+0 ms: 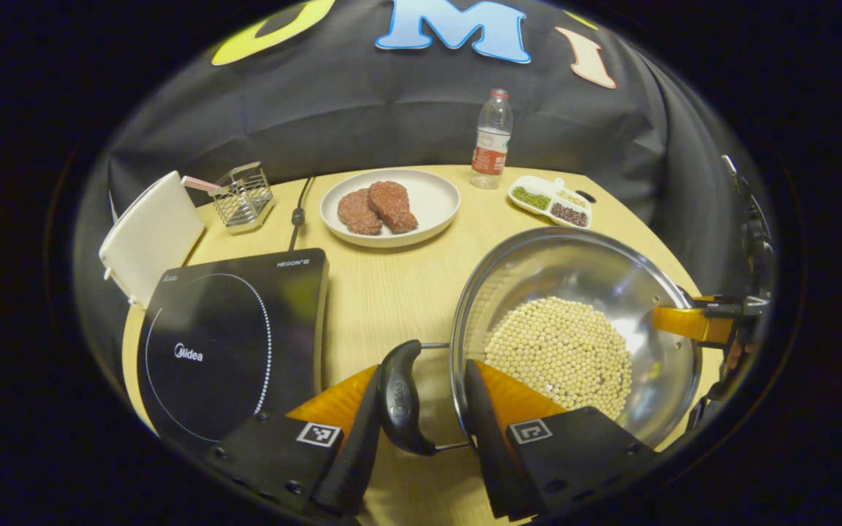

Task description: First push the handle of the pot to place it horizontally, then grasp the pot with both hands and set it on the induction cooktop.

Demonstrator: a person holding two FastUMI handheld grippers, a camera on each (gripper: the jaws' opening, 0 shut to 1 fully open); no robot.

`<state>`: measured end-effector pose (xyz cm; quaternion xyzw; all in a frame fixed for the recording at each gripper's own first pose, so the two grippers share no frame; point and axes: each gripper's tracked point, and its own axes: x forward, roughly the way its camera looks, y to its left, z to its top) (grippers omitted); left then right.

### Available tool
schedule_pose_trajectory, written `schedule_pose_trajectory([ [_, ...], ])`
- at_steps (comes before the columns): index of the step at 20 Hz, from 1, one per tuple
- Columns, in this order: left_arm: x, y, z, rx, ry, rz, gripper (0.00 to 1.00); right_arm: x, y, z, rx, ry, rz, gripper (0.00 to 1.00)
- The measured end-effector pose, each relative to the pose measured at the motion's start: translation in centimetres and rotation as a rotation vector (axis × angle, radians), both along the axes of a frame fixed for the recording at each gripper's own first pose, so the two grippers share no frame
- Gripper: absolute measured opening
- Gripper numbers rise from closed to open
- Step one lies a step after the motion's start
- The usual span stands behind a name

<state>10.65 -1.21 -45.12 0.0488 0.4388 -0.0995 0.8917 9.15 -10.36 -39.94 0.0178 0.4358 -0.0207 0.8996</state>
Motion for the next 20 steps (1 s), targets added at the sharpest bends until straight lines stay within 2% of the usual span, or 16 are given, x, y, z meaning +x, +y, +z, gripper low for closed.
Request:
schedule_pose_trajectory([
  [1,0.1,0.0,0.1,0.002,-0.002,0.001,0.66,0.0,-0.1,0.0,-0.008,0.002,0.006,0.57],
  [2,0.0,0.0,0.0,0.009,0.0,-0.004,0.62,0.0,0.0,0.1,-0.013,0.003,0.007,0.52],
  [3,-0.2,0.1,0.2,0.011,-0.003,-0.005,0.62,-0.1,0.1,0.1,-0.012,0.009,0.007,0.57],
  [4,-0.2,0.2,0.5,0.01,-0.006,-0.005,0.59,-0.1,0.2,0.2,-0.007,0.008,0.005,0.57],
  [12,-1.1,2.0,5.2,-0.006,-0.039,0.001,0.62,-1.7,2.5,4.9,-0.022,-0.019,0.01,0.57],
  [14,-1.7,3.0,6.6,-0.014,-0.045,0.005,0.59,-2.3,3.6,6.1,-0.025,-0.025,0.01,0.57],
  [15,-1.8,3.6,7.3,-0.017,-0.05,0.007,0.62,-2.6,4.2,6.7,-0.026,-0.027,0.01,0.57],
  [17,-2.2,5.0,8.4,-0.016,-0.057,0.007,0.62,-3.0,5.6,7.7,-0.027,-0.034,0.012,0.57],
  [18,-2.3,5.7,9.1,-0.016,-0.059,0.01,0.59,-3.2,6.3,8.1,-0.025,-0.035,0.012,0.57],
  [20,-2.6,7.2,10.0,-0.017,-0.055,0.015,0.62,-3.5,7.9,8.7,-0.019,-0.033,0.014,0.57],
])
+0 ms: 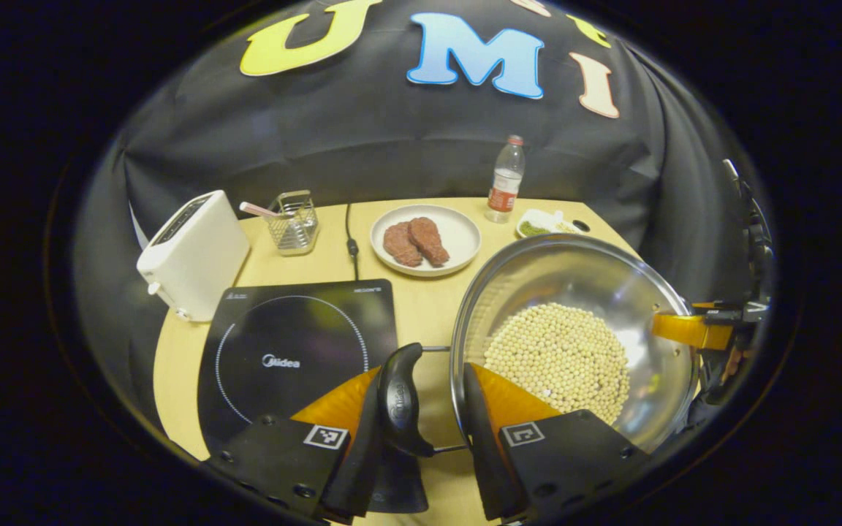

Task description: First push the handle of the pot to place it horizontally, then grasp the pot with both hands and set it on the induction cooktop.

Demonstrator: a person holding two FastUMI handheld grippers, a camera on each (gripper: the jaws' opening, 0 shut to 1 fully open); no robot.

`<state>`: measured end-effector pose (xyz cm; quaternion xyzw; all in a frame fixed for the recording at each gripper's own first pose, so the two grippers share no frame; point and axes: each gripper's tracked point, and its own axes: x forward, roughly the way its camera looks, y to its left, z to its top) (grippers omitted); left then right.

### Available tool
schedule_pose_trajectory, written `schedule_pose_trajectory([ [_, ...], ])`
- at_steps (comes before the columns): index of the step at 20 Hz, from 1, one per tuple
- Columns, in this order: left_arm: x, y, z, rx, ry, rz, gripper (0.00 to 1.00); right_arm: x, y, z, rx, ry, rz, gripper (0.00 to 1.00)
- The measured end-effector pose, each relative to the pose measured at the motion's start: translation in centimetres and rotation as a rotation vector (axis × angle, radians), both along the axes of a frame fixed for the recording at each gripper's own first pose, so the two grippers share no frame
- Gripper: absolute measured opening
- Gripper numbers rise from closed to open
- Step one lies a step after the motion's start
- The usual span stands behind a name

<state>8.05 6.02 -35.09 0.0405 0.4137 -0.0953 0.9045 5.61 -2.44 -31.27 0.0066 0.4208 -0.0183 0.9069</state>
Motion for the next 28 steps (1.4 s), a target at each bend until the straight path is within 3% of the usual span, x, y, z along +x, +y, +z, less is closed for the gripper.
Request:
schedule_pose_trajectory([
  [3,-0.3,2.7,0.9,0.0,0.005,0.002,0.59,-0.2,2.5,0.6,0.001,0.003,0.004,0.57],
  [4,-0.2,3.5,1.1,-0.002,0.008,0.003,0.62,-0.3,3.3,0.7,0.002,0.002,0.004,0.57],
  [5,-0.2,4.4,1.3,-0.005,0.01,0.004,0.59,-0.3,4.2,0.9,0.0,0.003,0.004,0.57],
  [6,-0.1,5.2,1.3,-0.005,0.013,0.004,0.62,-0.4,5.0,1.0,-0.001,0.005,0.004,0.57],
  [10,0.1,8.7,1.7,-0.005,0.016,0.011,0.59,-0.1,8.3,1.0,0.001,0.01,0.012,0.57],
  [28,1.9,22.6,0.8,0.007,0.05,0.058,0.62,2.5,21.0,-0.9,0.011,0.055,0.054,0.57],
])
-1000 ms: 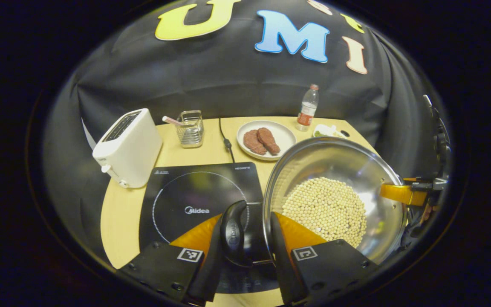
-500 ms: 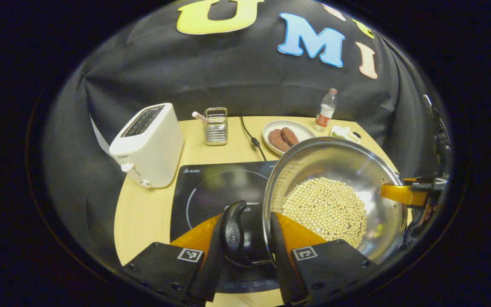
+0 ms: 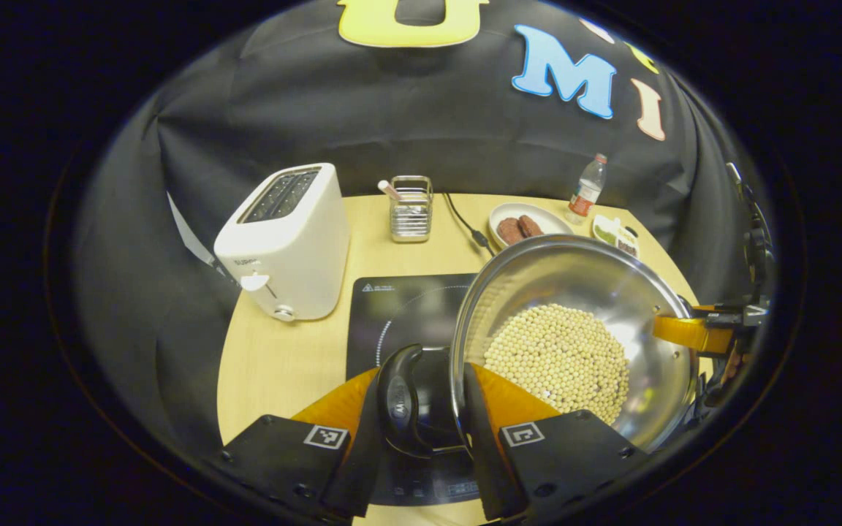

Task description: First push the handle of the pot to place it horizontally, then grasp the pot with both hands and set it on the induction cooktop.

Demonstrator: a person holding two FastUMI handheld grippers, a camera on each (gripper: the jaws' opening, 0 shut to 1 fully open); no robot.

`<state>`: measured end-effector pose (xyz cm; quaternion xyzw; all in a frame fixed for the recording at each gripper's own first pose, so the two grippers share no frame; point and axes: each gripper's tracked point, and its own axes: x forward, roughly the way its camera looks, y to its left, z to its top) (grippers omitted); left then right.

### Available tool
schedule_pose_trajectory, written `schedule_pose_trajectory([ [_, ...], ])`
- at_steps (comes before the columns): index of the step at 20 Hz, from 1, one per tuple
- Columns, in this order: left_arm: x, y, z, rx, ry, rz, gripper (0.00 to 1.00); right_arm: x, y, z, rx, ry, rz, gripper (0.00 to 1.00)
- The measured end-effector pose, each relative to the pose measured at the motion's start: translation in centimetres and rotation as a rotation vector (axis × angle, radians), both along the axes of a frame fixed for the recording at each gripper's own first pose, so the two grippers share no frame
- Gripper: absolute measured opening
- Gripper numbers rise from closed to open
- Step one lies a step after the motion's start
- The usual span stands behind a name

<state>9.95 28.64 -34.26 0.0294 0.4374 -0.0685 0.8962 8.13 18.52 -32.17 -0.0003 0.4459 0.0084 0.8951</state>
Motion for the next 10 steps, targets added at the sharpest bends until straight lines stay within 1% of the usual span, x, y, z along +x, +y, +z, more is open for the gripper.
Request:
schedule_pose_trajectory([
  [5,1.0,2.6,-0.4,0.012,0.002,0.005,0.62,0.9,2.5,-0.7,0.003,0.009,0.004,0.57],
  [6,1.1,3.1,-0.5,0.012,0.005,0.009,0.59,1.1,3.0,-0.8,0.002,0.009,0.007,0.57],
  [7,1.2,3.7,-0.6,0.012,0.006,0.012,0.62,1.2,3.4,-0.9,0.0,0.012,0.01,0.57],
  [10,1.6,5.0,-1.0,0.004,0.012,0.024,0.62,1.4,4.5,-1.2,0.0,0.014,0.012,0.57],
])
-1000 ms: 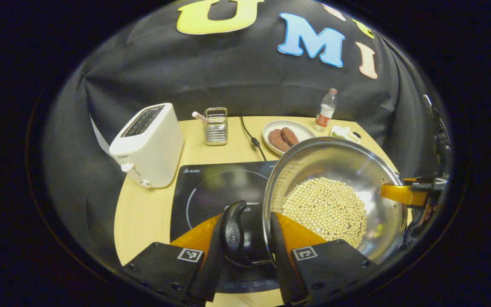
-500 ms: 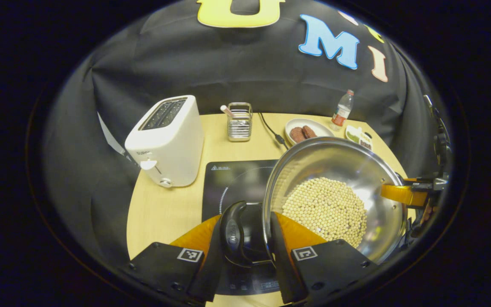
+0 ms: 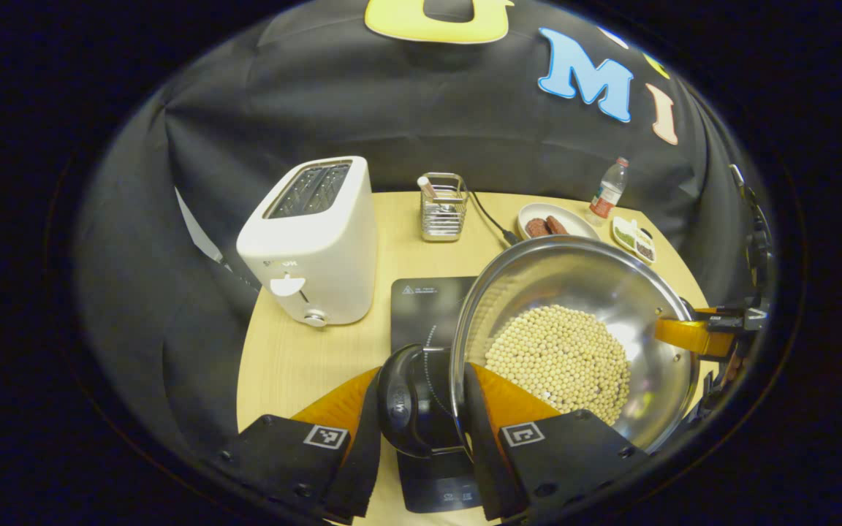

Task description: First push the handle of the pot to place it horizontally, then grasp the pot with both hands and set it on the induction cooktop.

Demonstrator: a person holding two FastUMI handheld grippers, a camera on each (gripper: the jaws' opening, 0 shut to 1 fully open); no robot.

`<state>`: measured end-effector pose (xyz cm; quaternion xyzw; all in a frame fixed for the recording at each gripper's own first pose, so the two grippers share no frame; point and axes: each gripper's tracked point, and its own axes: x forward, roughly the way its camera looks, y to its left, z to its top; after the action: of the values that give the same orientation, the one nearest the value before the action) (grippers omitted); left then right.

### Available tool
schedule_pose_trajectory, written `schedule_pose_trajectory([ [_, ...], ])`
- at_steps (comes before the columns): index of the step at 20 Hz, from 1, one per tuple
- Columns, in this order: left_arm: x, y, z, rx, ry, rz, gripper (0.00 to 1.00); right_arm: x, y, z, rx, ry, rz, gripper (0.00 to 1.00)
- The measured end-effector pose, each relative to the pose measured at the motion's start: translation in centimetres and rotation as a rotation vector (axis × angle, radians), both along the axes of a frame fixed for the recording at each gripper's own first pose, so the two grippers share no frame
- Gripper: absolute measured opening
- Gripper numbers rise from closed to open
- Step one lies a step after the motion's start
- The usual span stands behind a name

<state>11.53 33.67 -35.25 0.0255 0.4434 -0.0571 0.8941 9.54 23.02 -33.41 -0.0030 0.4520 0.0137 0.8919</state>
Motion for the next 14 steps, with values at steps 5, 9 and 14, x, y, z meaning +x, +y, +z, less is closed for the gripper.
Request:
schedule_pose_trajectory([
  [5,0.8,1.2,-0.6,0.004,-0.002,-0.006,0.62,0.7,1.4,-0.4,0.005,0.005,-0.004,0.57],
  [9,1.4,1.8,-1.3,0.0,0.001,-0.01,0.62,1.1,2.0,-0.8,0.006,0.007,-0.013,0.56],
  [14,1.8,2.4,-2.2,-0.002,0.002,-0.009,0.62,1.5,2.4,-1.4,0.009,0.015,-0.023,0.57],
])
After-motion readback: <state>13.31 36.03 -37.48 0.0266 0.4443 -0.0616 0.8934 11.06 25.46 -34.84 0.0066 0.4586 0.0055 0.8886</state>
